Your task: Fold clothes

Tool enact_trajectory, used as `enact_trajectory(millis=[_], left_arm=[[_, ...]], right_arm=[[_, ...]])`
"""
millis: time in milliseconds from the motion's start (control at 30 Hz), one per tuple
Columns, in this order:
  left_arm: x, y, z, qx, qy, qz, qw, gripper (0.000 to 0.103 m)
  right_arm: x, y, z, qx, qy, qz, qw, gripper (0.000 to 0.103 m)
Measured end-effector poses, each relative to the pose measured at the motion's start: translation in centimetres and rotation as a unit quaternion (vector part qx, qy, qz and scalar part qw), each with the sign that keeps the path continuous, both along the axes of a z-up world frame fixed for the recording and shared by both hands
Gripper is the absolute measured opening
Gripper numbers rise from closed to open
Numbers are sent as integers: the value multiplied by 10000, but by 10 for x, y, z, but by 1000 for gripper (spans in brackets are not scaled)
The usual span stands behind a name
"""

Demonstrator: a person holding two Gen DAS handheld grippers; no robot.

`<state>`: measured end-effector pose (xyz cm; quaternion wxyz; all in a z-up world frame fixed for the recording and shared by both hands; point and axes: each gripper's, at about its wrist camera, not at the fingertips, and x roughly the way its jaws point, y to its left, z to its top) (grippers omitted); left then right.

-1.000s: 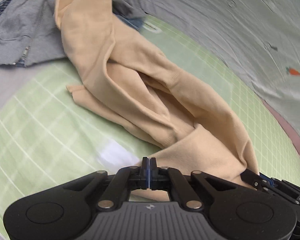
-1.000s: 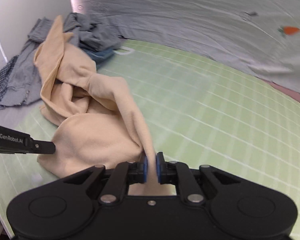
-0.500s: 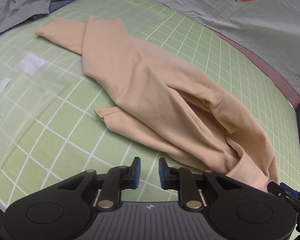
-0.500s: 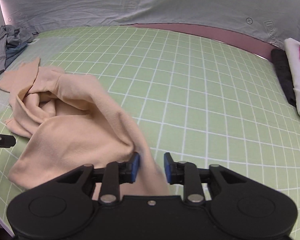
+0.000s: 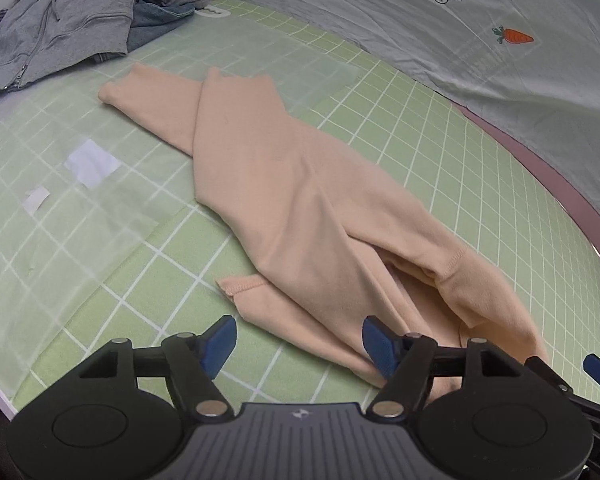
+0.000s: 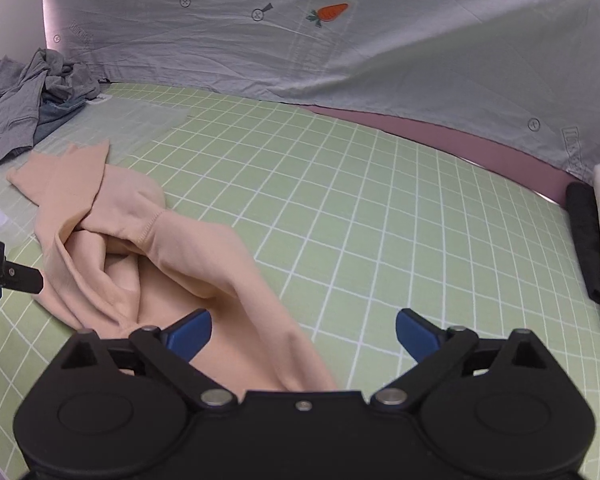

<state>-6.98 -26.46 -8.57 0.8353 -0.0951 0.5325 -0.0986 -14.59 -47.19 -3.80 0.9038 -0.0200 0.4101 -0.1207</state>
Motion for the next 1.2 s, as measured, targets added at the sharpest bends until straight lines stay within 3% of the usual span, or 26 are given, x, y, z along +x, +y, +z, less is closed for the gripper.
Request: enact_trajectory(millis=[233,400,533,633,800,867,1100,1200], left_arm=[[43,3,-18,-383,274,-101,9988,73],[65,-7,-36,63,392,-416,9983,72],[70,-11,-44,321,484,-533,9969,67],[69,-14,-46,491,451,-674,9955,67],[66,-21,-45,658,376,-904,9930,67],[66,-21,-45,670,380,-915,9928,67],[67,-17,-42,623,397,-782,9942,67],[66,-16,-40,640,344,-753,9945,59]], right_arm=[[56,20,-18,-191,276,526,9981,100],[89,24,-37,-297,464,720,9959,100],[107,8,-47,-59,548,346,9979,100],[107,-16,-52,163,562,-328,9977,100],[96,-58,-56,591,608,-1324,9876,100],[93,-59,-55,644,615,-1469,9851,100],[104,-25,-44,255,444,-491,9975,98],[115,-13,-41,77,471,-12,9989,97]])
